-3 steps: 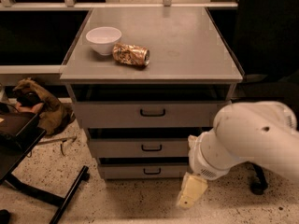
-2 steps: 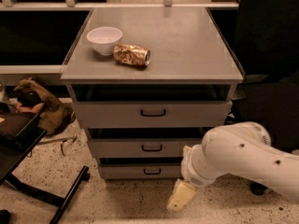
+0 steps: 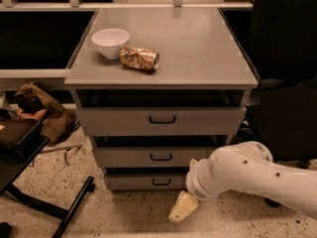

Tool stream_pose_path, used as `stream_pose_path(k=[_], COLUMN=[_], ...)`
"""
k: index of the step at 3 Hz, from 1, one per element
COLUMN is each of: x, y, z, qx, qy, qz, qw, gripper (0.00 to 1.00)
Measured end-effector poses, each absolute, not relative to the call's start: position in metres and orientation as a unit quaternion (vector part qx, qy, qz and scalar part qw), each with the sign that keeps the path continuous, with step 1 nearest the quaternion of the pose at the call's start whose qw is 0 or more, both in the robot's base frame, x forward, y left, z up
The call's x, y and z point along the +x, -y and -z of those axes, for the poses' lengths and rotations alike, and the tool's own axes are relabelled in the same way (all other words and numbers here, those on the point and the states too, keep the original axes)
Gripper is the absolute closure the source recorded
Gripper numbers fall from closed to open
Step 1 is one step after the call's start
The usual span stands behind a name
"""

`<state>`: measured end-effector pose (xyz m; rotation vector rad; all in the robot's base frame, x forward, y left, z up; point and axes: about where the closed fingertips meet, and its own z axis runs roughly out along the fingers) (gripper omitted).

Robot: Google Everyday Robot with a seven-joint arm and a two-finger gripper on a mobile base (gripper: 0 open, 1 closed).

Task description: Open bottom drawer

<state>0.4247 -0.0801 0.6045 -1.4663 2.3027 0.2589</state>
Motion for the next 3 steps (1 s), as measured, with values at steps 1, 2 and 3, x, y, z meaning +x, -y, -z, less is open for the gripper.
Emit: stream_pose_path(k=[1, 2, 3], x=[0.414, 0.399, 0.397], y=[0.078, 0.085, 0.081], z=[-0.561, -0.485, -0.419], qx=[-0.517, -0.494, -0.457], qy=[-0.831, -0.848, -0.861], qz=[-0.109, -0.125, -0.16], qw=[0.177, 0.15, 0.153], gripper=[0.0, 0.0, 0.0])
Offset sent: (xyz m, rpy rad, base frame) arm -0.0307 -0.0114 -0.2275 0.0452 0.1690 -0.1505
